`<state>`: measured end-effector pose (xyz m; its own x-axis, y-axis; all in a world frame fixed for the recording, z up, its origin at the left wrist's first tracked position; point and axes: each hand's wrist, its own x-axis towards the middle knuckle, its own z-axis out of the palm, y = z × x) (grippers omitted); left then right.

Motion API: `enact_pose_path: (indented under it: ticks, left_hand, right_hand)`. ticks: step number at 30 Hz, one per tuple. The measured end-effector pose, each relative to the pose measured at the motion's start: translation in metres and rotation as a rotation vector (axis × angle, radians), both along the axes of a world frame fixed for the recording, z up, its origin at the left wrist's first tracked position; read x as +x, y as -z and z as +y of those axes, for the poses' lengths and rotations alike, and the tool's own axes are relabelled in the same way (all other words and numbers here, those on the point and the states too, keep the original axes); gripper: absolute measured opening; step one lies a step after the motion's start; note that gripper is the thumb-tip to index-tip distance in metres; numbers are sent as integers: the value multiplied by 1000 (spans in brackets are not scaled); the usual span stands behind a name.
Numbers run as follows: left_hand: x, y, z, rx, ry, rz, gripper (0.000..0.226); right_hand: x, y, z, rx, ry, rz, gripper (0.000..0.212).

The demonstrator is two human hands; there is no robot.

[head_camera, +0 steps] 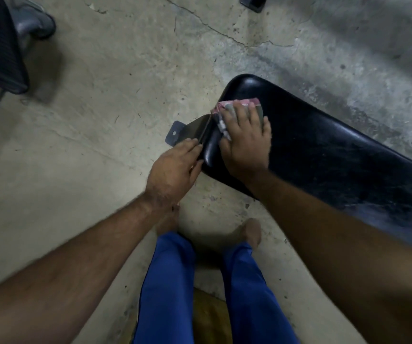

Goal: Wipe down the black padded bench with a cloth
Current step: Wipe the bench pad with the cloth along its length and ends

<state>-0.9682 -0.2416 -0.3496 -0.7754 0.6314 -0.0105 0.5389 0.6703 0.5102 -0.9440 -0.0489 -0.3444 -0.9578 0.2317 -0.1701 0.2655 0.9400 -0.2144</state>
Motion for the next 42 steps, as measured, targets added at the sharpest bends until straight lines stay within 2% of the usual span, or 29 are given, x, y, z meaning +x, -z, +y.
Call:
enact_pose_path:
  ticks: [2, 4, 5, 8, 10, 12, 13, 17, 21, 22, 25, 26, 28, 30, 31, 33, 34, 35, 38, 39, 42]
  left_hand:
    - [-3, -1, -7, -33, -57, 14, 38]
    - [-7, -5, -12, -64, -109, 34, 40]
    - [-9, -6, -12, -82, -117, 38, 41]
    - [-12, -9, -11, -125, -103, 46, 42]
    - [-14, -11, -13, -151, -101, 26, 46]
    - [-15, -12, -15, -163, -96, 19, 48]
    - [-14, -12, -15, -156, -90, 17, 48]
    - [-12, -11, -9, -121, -72, 18, 47]
    - [-13, -9, 4, -82, -59, -21, 46]
    - [-13, -7, 11, -55, -34, -27, 43]
    - [-16, -2, 27, -20, 26, -14, 41]
    - [-16, -2, 33, -25, 33, -18, 43]
    - [-16, -3, 42, -27, 49, -25, 45]
    - [-16, -3, 47, -30, 81, -23, 45]
    - [-16, -2, 49, -29, 98, -23, 45]
    - [-16, -1, 53, -45, 109, -24, 46]
    - [-15, -2, 56, -62, 103, -15, 46]
    - [-14, -2, 59, -77, 97, -9, 47]
    - [-6, -8, 68, -86, 79, -10, 49]
    - [-3, -9, 71, -83, 77, -7, 50]
    - [-2, -8, 80, -72, 65, -7, 51]
  right_hand:
    - [17, 0, -14, -32, -168, 20, 62]
    - [26, 0, 6, -12, -385, -10, 62]
    - [21, -1, 16, 8, -376, -15, 64]
    - [12, 0, -7, 16, -54, -10, 63]
    - [22, 4, -38, 22, -200, 3, 58]
    - [32, 6, -31, 54, -438, -2, 55]
    - [30, 3, -19, 69, -482, -1, 55]
    - [34, 3, -12, 77, -263, 14, 63]
    - [59, 2, 19, 47, -580, -5, 63]
    - [55, 1, 37, 46, -554, -2, 63]
    - [47, 2, 34, 1, -100, -14, 63]
    - [52, 2, 18, 2, -44, -7, 63]
    - [76, 5, 6, -5, -225, 11, 63]
    - [81, 2, 35, 11, -429, -16, 63]
    - [70, 4, 53, 40, -367, -2, 63]
    - [36, 6, 64, 22, 60, 4, 64]
    - [22, 5, 56, 2, 199, 18, 65]
    - [16, 4, 44, 0, 170, 32, 65]
    - [27, 5, 56, -23, -231, 31, 63]
    - [17, 3, 72, 6, -213, 47, 63]
    - [-34, 2, 84, 40, 259, 25, 66]
